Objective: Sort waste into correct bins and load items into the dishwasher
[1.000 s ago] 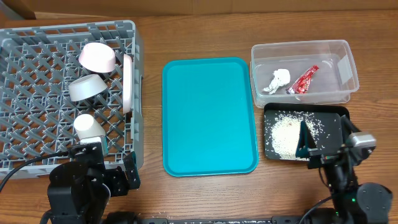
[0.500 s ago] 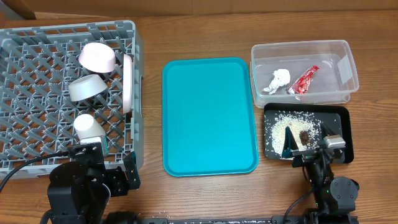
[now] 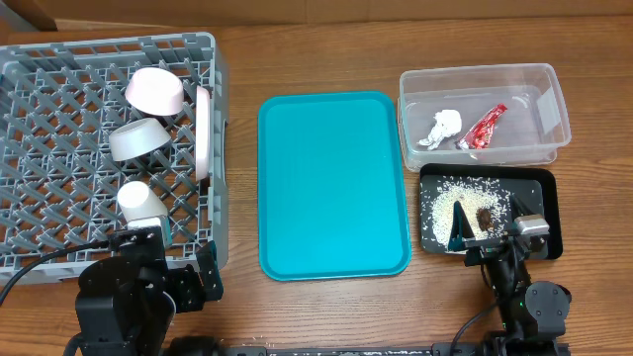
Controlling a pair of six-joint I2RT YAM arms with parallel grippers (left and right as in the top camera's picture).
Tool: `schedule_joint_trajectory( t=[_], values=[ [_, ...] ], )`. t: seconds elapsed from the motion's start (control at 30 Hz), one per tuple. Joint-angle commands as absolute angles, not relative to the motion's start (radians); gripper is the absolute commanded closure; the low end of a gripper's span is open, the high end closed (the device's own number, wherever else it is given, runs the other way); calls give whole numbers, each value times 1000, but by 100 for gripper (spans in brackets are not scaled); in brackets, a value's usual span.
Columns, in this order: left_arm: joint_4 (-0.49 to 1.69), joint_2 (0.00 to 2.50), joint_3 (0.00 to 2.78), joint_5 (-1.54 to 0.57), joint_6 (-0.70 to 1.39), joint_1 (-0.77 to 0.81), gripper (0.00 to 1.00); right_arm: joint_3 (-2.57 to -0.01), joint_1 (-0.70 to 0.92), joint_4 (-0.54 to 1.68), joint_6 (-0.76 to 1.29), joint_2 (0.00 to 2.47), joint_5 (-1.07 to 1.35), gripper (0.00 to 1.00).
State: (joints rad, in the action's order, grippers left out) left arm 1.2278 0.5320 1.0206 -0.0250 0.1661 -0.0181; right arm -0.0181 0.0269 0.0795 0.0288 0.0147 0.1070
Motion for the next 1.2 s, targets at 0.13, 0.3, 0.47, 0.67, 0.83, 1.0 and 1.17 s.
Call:
schedule_joint_trajectory(
  t=[0.13,0.3,0.47,0.67,0.83,1.0,1.17],
  values=[
    [1227,522,1017,-19,180,-12,0,-8,31,74,29,5,105,0],
    [1232,522,1017,-11,179,-12,0,-8,31,74,29,5,105,0],
    [1074,431,896,25,172,-5,0,-9,31,74,29,5,105,0],
    [550,154,421,-11,172,50,0,-8,31,74,29,5,105,0],
    [276,32,210,-31,171,67,0,-8,31,74,29,5,105,0],
    [-114,3,5,-42,118,66,0,-9,31,74,29,5,105,0],
    [86,4,5,-43,119,66,0,-8,31,74,29,5,105,0]
  ],
)
